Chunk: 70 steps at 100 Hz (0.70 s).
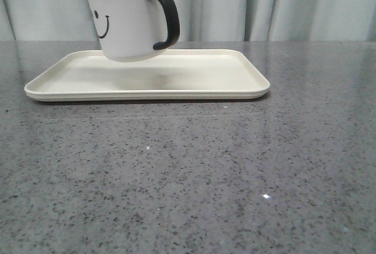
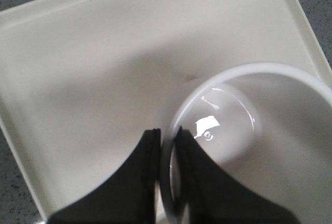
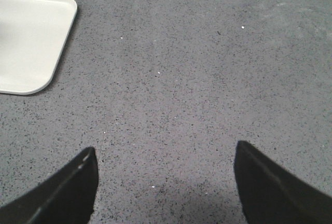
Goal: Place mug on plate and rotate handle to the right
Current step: 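Lower the mug onto the tray and open the left gripper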
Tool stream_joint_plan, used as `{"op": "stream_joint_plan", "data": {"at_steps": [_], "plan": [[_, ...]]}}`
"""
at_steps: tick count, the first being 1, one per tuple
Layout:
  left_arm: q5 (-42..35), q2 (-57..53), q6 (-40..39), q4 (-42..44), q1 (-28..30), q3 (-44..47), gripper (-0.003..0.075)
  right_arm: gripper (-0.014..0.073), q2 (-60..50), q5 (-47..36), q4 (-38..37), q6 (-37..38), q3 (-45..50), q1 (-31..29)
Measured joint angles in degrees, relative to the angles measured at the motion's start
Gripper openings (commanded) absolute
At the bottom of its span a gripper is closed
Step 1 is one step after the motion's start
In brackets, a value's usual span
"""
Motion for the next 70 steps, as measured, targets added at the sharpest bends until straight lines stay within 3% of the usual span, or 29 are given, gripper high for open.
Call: {"op": "stream_joint_plan", "data": {"at_steps": [70], "plan": [[0.1,5.7,0.0,1.3,-0.8,-1.4,-0.002,0.0547,0.0,-0.5,0.0,0.0,0.0,0.0]]}}
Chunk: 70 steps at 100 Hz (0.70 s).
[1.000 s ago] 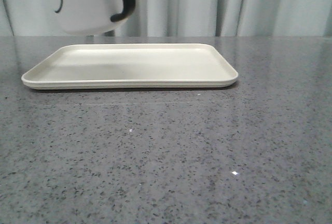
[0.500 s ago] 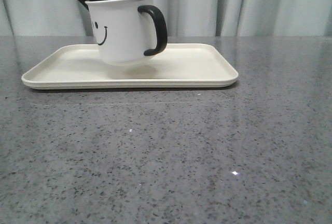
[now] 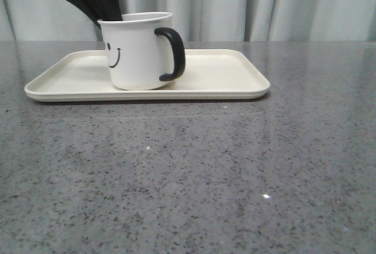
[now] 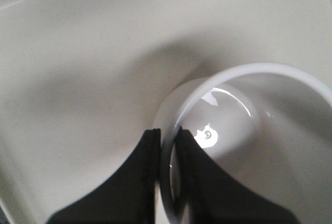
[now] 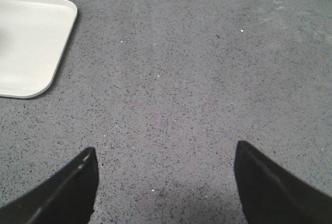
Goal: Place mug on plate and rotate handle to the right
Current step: 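Lower the mug onto the tray and open the left gripper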
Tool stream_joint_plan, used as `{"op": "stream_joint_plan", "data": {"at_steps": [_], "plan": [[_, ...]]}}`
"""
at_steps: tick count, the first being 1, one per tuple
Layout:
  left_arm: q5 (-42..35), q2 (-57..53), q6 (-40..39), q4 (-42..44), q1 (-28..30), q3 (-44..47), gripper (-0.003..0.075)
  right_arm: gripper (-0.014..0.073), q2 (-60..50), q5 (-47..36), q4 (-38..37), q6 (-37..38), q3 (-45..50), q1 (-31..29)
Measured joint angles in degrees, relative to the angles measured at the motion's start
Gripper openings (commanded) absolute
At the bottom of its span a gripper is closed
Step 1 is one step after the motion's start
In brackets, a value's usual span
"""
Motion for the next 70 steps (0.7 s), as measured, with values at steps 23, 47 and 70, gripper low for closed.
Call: {"op": "stream_joint_plan", "data": {"at_steps": [23,47,70], "plan": [[0.0,0.0,0.9,0.0,-0.1,0.0,-0.0019,0.0547,0.0,0.0,0.0,0.0,0.0,0.0],[0.0,0.0,2.3,0.1,-0.5,0.0,0.0085,0.0547,0.0,0.0,0.0,0.0,0.0,0.0],[0.0,0.0,2.9,0.1,-0.5,0.0,0.041,0.0547,0.0,0.0,0.0,0.0,0.0,0.0]]}}
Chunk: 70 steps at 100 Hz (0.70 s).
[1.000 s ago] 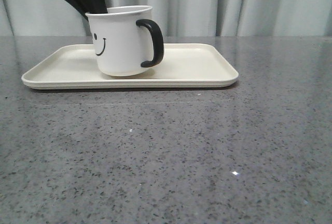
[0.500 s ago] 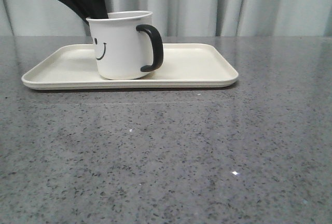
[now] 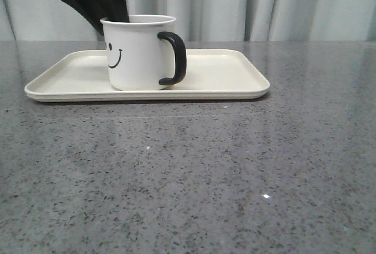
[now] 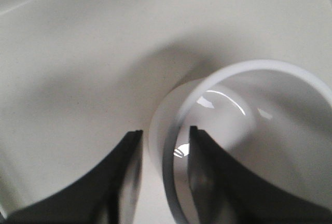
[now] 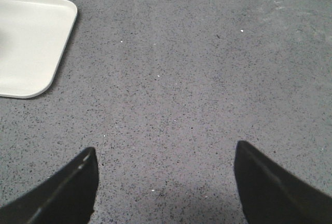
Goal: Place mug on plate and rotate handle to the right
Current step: 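Lower the mug onto the tray and open the left gripper, then raise the left gripper away from the mug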
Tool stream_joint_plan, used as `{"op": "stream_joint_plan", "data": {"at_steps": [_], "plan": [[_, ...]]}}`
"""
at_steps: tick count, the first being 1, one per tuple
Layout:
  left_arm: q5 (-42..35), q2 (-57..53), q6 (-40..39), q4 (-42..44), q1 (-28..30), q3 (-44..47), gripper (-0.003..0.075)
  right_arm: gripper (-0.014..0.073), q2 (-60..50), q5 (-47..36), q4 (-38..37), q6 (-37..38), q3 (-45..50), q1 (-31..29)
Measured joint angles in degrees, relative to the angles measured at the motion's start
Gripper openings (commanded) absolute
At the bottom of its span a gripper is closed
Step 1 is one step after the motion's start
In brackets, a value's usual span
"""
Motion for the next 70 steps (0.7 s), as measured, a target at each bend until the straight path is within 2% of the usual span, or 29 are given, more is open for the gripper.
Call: {"op": "stream_joint_plan", "data": {"at_steps": [7,12,39,70], "plan": [[-0.5,0.0,0.0,0.0,0.0,0.0,0.0477,0.0547,0.0,0.0,0.0,0.0,0.0,0.0],[-0.8,0.0,0.0,0.0,0.0,0.0,0.0497,0.0547,0.0,0.0,0.0,0.0,0.0,0.0],[-2.5,-0.2,0.0,-0.2,0.0,0.0,0.0497,0.0547,0.0,0.0,0.0,0.0,0.0,0.0],[-4.2,-7.0,0.0,0.1,0.0,0.0,0.0494,0.0547,0.0,0.0,0.0,0.0,0.0,0.0]]}}
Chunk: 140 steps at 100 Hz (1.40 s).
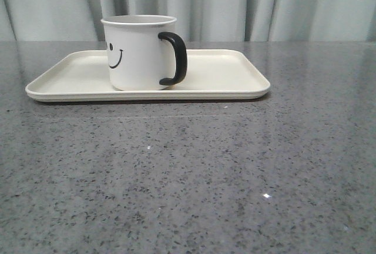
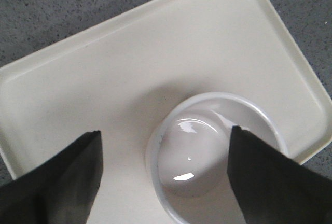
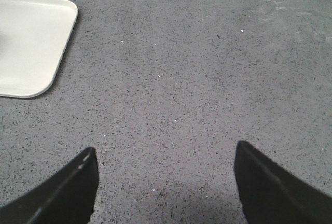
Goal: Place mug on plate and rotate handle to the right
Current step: 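Raise the left gripper away from the mug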
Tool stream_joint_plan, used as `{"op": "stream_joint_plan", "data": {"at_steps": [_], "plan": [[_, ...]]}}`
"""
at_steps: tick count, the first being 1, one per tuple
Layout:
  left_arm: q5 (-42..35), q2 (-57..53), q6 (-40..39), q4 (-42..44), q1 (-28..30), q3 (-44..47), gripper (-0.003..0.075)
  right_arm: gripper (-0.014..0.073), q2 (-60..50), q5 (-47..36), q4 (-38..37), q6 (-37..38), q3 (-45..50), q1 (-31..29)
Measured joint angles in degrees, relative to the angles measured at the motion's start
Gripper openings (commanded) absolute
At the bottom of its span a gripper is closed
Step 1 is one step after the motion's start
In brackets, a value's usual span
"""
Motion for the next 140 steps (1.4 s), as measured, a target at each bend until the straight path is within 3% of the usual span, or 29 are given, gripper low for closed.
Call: {"op": "stream_joint_plan", "data": {"at_steps": [36,95,120,140], "plan": [[-2.1,-11.8,0.0,3.4,0.8,8.3,0.0494,0.0547,0.0,0.0,0.0,0.0,0.0,0.0],[-8.5,-41.7,0.0,4.2,16.5,42.7,0.0494,0.0547,0.0,0.0,0.0,0.0,0.0,0.0],[-8.7,-54.4,0.0,4.2,17.8,53.8,0.0493,0.0545,0.0,0.1,0.0,0.0,0.0,0.0],[-8.7,-60.6,0.0,4.2,17.8,56.6,0.0493,0.0545,0.0,0.2,0.0,0.0,0.0,0.0]]}}
